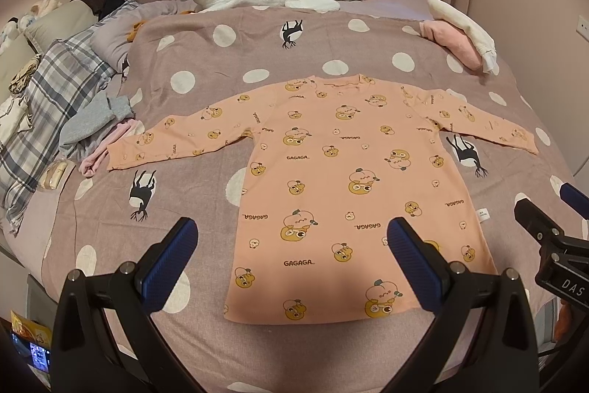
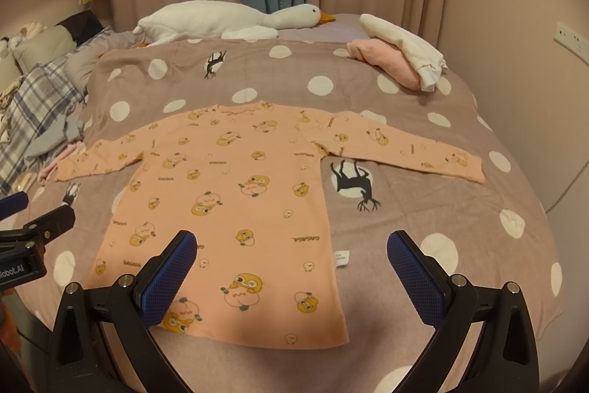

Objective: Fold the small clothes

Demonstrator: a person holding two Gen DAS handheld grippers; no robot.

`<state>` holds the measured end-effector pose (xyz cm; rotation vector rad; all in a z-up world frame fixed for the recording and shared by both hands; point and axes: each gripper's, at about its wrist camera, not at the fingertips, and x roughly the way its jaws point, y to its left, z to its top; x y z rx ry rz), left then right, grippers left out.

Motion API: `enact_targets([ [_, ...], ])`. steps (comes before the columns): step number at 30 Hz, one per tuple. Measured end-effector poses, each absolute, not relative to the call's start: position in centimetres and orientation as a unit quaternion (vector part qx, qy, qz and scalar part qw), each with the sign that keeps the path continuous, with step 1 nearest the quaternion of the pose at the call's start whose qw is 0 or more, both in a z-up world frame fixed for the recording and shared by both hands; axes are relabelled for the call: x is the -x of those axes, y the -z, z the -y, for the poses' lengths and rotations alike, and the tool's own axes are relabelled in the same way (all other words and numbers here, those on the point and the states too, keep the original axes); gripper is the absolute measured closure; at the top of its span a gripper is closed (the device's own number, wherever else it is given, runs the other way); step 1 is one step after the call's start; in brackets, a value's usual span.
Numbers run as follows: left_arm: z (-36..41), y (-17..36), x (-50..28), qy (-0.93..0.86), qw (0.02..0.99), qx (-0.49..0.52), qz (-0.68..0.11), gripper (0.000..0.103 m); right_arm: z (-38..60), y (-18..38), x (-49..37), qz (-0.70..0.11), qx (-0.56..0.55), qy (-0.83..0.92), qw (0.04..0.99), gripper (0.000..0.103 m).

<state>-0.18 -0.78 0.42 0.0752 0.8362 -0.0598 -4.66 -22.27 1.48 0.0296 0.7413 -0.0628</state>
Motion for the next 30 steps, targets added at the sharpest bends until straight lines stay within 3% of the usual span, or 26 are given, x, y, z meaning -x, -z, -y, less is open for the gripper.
enact_targets([
  [30,1.30,-0.22,0.18,0.031,0.912,-0.040,-0.407,0.000,22.43,-1.47,4.74,-0.362,-0.018,0.030,0.931,0.001],
])
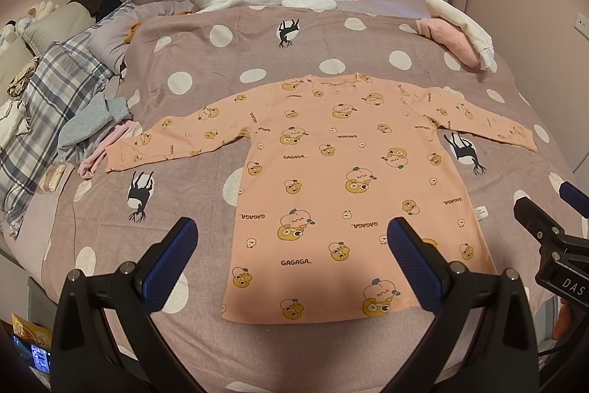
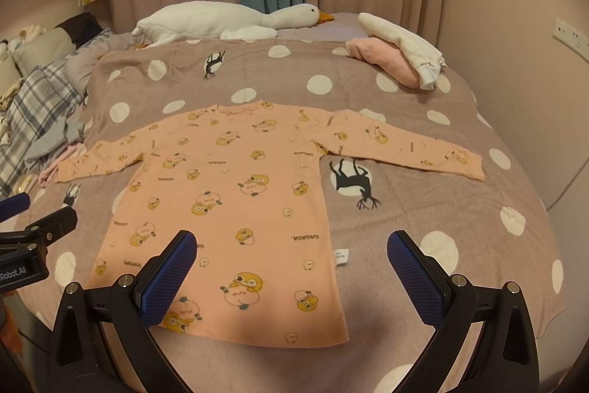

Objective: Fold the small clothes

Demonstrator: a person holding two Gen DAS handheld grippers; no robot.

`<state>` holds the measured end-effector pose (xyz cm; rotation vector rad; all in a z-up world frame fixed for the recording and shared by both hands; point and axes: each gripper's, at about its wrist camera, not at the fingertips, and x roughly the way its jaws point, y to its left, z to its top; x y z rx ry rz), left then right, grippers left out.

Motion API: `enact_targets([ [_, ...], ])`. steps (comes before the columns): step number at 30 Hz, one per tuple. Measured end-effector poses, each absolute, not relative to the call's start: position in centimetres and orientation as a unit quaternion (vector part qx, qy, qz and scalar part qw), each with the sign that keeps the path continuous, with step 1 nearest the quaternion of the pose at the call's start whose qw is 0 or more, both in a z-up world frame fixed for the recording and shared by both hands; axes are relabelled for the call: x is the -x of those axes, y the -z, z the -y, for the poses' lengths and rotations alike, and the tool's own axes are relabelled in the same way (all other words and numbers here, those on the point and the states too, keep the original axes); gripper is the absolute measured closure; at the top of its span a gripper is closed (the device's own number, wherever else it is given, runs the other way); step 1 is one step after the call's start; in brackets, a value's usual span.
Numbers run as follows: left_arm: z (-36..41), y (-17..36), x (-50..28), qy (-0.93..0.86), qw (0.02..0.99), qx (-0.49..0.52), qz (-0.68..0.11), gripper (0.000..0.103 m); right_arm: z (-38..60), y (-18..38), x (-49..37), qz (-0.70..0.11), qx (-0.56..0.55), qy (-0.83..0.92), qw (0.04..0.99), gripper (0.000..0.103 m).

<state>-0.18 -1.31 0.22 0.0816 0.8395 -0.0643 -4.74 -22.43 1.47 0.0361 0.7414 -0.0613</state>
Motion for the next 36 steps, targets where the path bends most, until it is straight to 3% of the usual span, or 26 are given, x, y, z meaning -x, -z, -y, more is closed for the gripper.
enact_targets([
  [30,2.1,0.2,-0.4,0.038,0.909,-0.042,-0.413,0.000,23.5,-1.4,4.9,-0.367,-0.028,0.032,0.929,0.001],
  [36,1.3,2.2,-2.3,0.066,0.896,0.010,-0.439,0.000,26.8,0.9,4.1,-0.373,-0.146,-0.022,0.916,0.001],
])
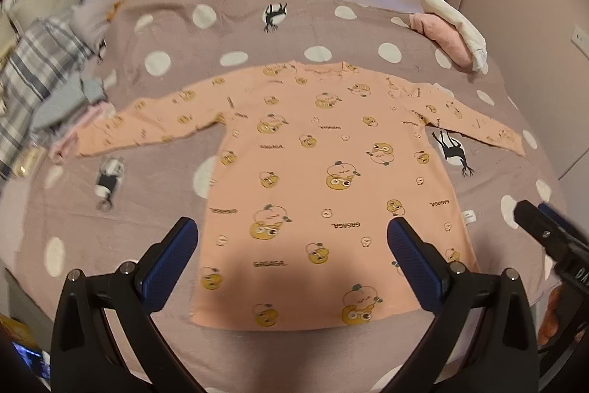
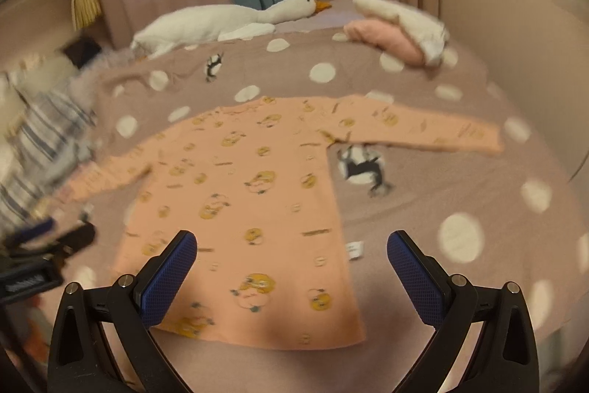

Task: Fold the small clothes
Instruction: 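Move the right tool to the sleeve cuff and grasp it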

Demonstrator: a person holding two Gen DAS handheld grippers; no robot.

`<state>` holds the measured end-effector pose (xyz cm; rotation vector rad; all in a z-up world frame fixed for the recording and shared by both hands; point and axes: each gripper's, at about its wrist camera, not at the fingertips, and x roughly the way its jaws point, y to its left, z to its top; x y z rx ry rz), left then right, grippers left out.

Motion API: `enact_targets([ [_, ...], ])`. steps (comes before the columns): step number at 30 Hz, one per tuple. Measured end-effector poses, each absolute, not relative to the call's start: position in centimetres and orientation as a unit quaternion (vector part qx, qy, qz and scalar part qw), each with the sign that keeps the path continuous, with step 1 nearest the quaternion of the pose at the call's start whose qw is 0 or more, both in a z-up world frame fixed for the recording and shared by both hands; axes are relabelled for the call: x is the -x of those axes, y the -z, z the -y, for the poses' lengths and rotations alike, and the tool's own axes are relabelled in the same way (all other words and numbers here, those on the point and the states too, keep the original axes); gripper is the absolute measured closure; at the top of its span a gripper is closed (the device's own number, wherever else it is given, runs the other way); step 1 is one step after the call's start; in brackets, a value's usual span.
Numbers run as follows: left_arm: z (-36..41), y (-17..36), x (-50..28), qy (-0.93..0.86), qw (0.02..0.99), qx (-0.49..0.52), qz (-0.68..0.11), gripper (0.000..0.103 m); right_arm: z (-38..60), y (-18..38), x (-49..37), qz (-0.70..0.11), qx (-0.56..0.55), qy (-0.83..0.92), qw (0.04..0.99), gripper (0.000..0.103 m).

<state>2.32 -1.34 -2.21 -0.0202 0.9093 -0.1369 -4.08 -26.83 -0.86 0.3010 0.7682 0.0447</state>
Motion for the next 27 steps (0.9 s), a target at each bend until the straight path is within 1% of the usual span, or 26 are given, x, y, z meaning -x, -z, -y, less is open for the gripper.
enact_targets([
  [5,1.6,5.0,-4.3,0.106,0.875,0.046,-0.469,0.000,31.5,4.5,3.6,-0.375,-0.240,0.009,0.895,0.001],
  [8,1.3,7.0,-5.9,0.132,0.852,0.102,-0.496,0.000,34.6,6.0,3.6,-0.368,-0.286,0.040,0.883,0.001],
  [10,0.7,8.1,-7.0,0.144,0.837,0.152,-0.505,0.000,37.2,6.9,3.4,-0.353,-0.324,0.054,0.876,0.001],
  [13,0.5,8.7,-8.2,0.146,0.827,0.196,-0.507,0.000,41.0,8.3,2.5,-0.339,-0.369,0.078,0.862,0.001],
  [20,0.7,8.8,-11.6,0.138,0.824,0.224,-0.502,0.000,48.3,10.4,-1.7,-0.311,-0.417,0.117,0.846,0.001],
  [27,2.1,8.9,-15.1,0.141,0.821,0.221,-0.506,0.000,51.9,11.2,-6.8,-0.293,-0.444,0.118,0.839,0.001],
])
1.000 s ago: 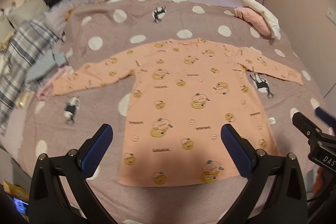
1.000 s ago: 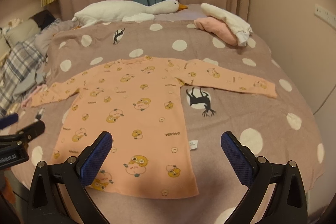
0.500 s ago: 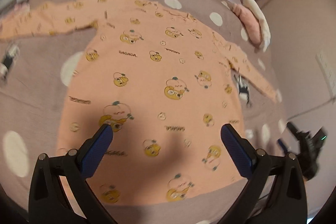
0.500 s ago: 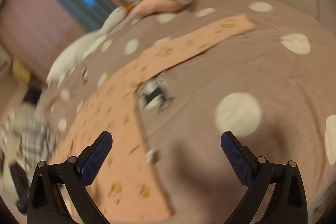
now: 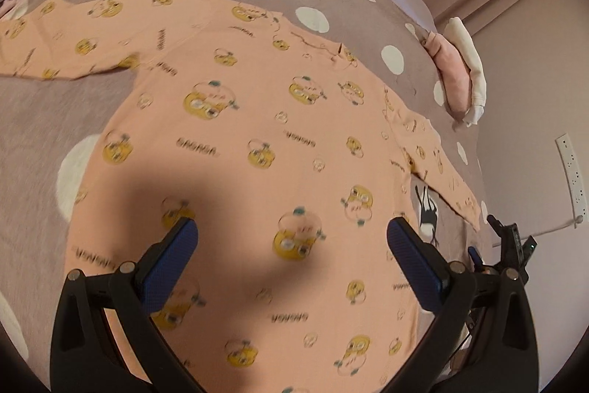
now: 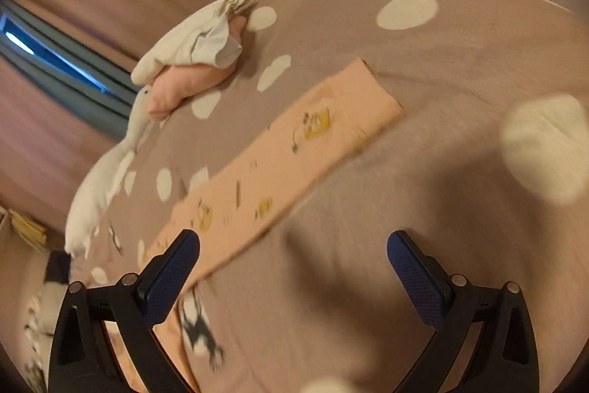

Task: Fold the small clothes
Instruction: 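Move the right tool to the sleeve cuff and grasp it, then fold the held sleeve across the shirt body with the right tool, release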

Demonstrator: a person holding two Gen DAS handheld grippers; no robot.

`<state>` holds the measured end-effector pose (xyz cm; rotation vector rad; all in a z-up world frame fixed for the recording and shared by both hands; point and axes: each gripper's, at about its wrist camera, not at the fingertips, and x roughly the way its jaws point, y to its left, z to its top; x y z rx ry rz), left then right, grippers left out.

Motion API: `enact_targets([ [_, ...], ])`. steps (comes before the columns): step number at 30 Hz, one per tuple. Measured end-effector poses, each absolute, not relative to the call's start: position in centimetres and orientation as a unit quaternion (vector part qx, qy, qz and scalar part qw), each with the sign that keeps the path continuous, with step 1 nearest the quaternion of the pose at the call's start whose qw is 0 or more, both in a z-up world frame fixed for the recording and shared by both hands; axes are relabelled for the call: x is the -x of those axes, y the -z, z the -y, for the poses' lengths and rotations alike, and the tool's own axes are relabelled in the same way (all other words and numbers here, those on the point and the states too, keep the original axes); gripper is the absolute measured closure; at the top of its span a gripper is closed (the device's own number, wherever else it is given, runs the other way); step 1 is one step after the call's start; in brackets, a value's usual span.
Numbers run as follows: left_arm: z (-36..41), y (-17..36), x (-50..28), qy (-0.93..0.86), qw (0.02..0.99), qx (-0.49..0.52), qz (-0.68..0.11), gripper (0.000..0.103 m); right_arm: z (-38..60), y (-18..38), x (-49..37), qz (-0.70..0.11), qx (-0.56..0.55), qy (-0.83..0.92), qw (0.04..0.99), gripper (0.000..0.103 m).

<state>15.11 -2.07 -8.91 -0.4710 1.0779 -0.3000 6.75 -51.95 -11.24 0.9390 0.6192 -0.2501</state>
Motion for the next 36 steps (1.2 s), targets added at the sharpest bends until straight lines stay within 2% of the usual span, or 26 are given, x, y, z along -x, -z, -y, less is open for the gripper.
enact_targets([
  [6,3.3,8.5,-16.9,0.156,0.825,0.216,-0.499,0.000,53.9,11.6,-9.2,-0.281,-0.449,0.125,0.839,0.012],
  [10,3.8,8.6,-17.7,0.154,0.825,0.208,-0.502,0.000,55.6,12.4,-9.7,-0.260,-0.481,0.128,0.827,0.025],
  [15,3.9,9.1,-18.5,0.146,0.824,0.203,-0.508,0.000,57.0,13.2,-9.4,-0.241,-0.505,0.149,0.815,0.055],
  [17,3.8,9.3,-18.6,0.143,0.824,0.201,-0.510,0.000,57.3,13.3,-9.4,-0.258,-0.492,0.164,0.815,0.074],
  [20,3.5,9.3,-18.6,0.129,0.825,0.201,-0.512,0.001,57.7,13.3,-9.4,-0.268,-0.491,0.180,0.809,0.091],
  [25,2.3,8.8,-18.5,0.090,0.841,0.178,-0.503,0.001,55.9,10.4,-10.6,-0.285,-0.442,0.166,0.834,0.094],
  [36,-2.0,7.7,-16.8,0.075,0.845,0.190,-0.494,0.001,43.2,-1.6,-17.1,-0.299,-0.264,0.071,0.914,0.094],
])
